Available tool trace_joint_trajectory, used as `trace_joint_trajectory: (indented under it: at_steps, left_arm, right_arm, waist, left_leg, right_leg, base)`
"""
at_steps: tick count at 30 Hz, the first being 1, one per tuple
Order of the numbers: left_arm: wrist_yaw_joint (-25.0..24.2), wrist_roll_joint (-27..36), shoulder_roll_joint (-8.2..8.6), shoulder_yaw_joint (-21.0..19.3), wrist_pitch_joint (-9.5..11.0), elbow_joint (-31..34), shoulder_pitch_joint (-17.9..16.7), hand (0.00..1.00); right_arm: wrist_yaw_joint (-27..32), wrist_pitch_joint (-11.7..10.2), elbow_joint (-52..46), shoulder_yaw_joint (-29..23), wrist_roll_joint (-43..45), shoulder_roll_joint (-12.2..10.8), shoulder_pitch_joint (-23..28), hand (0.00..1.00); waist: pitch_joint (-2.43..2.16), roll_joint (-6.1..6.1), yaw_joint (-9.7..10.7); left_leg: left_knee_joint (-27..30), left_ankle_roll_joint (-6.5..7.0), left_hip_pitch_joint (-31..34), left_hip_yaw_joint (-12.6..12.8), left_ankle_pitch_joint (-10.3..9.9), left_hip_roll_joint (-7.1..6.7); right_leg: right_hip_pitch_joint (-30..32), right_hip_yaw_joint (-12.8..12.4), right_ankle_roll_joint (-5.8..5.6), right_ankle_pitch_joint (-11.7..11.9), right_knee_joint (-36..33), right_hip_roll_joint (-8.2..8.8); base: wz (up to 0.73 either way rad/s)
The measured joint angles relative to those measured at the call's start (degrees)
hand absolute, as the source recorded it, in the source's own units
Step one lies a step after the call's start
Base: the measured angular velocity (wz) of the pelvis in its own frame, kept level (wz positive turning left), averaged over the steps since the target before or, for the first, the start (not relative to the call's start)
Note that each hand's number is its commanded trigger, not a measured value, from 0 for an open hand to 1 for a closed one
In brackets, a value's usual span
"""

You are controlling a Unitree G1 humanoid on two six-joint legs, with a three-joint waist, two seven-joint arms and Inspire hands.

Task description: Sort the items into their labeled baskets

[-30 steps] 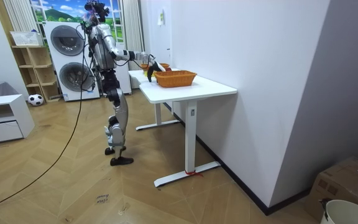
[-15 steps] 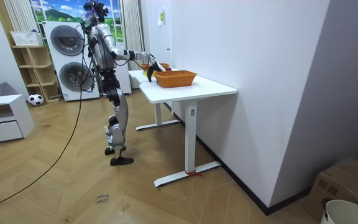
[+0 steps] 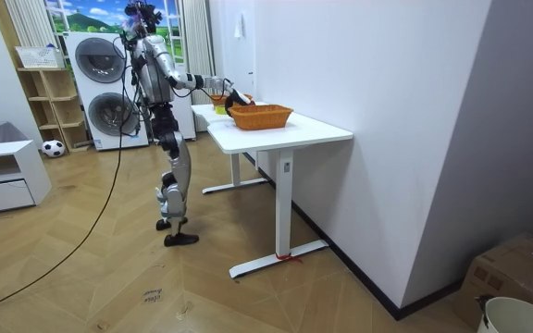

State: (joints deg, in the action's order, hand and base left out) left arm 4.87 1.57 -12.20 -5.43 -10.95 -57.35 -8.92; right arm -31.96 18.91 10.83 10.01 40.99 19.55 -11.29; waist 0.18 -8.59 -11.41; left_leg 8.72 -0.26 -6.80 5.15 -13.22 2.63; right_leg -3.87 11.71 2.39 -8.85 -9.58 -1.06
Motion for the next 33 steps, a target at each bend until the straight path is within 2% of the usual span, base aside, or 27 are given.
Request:
trace_joint_trajectory:
  at_steps: [11,20,24,31,33]
  left_arm:
    - [1.05,0.0,0.0,0.09,-0.07,-0.07,0.46,0.0]
    - [1.41,0.02,0.05,0.15,-0.04,-0.04,0.6,0.0]
    - [2.47,0.12,0.25,1.76,0.08,0.05,0.63,0.0]
    - [2.49,0.06,0.18,2.25,2.24,-0.46,0.58,0.0]
    - [2.37,0.06,0.19,2.17,2.32,-0.58,0.48,0.0]
  right_arm:
    - [1.88,-0.03,1.79,-0.04,-0.36,0.09,-0.94,1.0]
    - [2.55,-0.14,1.57,-0.16,-2.58,-0.14,-0.96,1.0]
    - [2.64,-0.1,-0.23,-0.06,-2.5,-0.14,-0.33,1.0]
    - [1.81,-1.39,-4.93,-0.01,-2.08,-0.12,1.26,1.0]
    - [1.12,-1.62,-6.25,0.02,-1.82,-0.12,1.42,1.0]
  waist:
    - [0.08,0.73,0.09]
    - [0.05,0.84,0.44]
    - [0.07,1.21,0.76]
    - [0.23,1.8,1.75]
    - [0.25,1.83,1.9]
  left_leg:
    - [-0.22,0.0,0.12,-0.67,0.0,0.0]
    - [-0.21,0.0,0.17,-0.62,0.0,-0.01]
    - [-0.2,0.0,0.24,-0.73,0.0,-0.1]
    - [-0.2,0.0,0.27,-0.55,0.01,-0.11]
    - [-0.17,0.0,0.27,-0.53,0.01,-0.13]
  right_leg:
    - [-0.07,-0.42,-0.01,0.0,0.21,-0.03]
    - [-0.25,-0.4,-0.04,0.02,0.73,-0.06]
    - [-0.23,-0.09,-0.05,0.02,0.73,-0.05]
    - [0.02,-0.67,-0.05,0.02,0.68,0.0]
    - [0.07,-0.76,-0.05,0.02,0.69,0.03]
  base:
    - [0.03]
    - [0.0]
    - [0.0]
    - [-0.01]
    - [-0.04]
